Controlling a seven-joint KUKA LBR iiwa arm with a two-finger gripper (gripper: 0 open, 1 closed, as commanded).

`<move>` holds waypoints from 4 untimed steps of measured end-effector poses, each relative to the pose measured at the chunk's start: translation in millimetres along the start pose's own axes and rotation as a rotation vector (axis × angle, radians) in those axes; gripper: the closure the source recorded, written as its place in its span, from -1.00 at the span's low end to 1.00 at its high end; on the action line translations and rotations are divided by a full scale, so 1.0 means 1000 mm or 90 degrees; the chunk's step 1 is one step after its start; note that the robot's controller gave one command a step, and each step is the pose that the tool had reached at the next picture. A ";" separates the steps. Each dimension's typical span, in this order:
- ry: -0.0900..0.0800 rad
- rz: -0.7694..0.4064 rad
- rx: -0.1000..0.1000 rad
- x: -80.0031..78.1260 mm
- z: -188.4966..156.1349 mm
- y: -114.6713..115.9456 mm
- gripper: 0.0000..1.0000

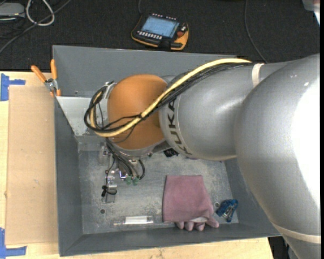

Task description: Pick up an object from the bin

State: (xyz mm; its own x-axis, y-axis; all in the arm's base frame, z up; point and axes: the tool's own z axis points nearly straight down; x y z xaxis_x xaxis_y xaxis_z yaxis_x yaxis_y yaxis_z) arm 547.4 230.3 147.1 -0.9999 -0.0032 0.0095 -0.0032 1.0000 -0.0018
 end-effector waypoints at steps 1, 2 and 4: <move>-0.005 0.004 -0.001 -0.002 -0.005 -0.002 -1.00; -0.002 -0.010 0.001 -0.061 0.079 -0.107 -1.00; -0.005 0.011 -0.001 -0.067 0.042 -0.097 -1.00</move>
Offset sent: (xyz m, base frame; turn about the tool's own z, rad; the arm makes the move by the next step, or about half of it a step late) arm 0.0602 -0.1024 -0.0771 -0.0210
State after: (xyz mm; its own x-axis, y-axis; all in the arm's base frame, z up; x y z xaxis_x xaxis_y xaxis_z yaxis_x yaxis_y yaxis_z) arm 614.5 133.1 105.0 -0.9999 0.0134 0.0011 0.0134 0.9999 -0.0005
